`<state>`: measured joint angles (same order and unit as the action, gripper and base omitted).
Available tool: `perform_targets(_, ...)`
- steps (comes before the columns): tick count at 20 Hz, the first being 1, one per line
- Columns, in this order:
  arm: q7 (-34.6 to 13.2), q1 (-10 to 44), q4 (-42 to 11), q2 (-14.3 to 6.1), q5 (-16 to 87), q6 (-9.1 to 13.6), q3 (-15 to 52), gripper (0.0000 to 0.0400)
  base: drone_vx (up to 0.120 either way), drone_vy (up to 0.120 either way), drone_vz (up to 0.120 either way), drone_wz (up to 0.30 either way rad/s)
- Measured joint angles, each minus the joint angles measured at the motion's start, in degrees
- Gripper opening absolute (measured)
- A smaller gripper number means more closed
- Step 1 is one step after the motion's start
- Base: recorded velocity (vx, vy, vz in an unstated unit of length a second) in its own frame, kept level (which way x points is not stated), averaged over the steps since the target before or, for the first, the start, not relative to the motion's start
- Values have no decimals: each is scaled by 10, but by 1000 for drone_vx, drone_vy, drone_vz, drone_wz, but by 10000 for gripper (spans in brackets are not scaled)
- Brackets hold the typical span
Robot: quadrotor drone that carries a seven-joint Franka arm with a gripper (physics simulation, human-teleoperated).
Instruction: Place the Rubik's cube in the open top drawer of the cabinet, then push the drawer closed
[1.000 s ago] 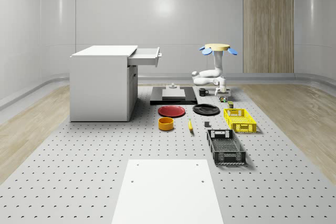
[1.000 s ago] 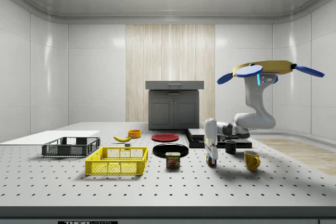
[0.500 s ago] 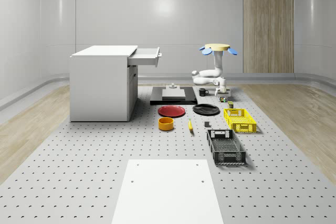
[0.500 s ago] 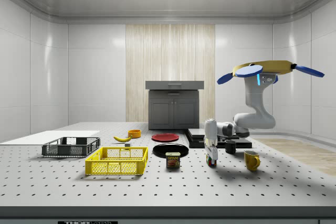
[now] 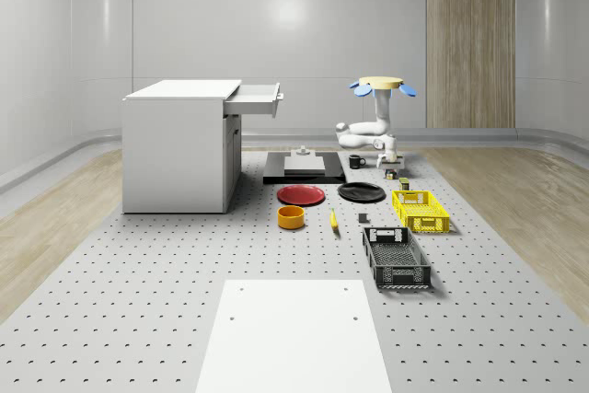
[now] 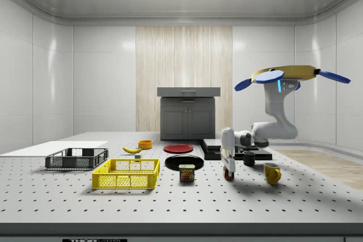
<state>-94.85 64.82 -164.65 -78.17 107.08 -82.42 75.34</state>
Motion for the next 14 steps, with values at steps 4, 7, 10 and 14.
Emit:
perform_targets(4, -6, 4, -4, -3, -32, 7, 32, 325, 0, 0, 100, 0)
perform_targets(7, -9, 7, -5, -6, -49, 7, 48, 325, 0, 0, 120, 0)
perform_targets(10, -11, 9, -5, -11, -59, 5, 58, 325, 13, -80, 120, 0)
perform_targets(14, -13, 11, -5, -19, -68, 0, 65, 325, 110, -120, 120, 0)
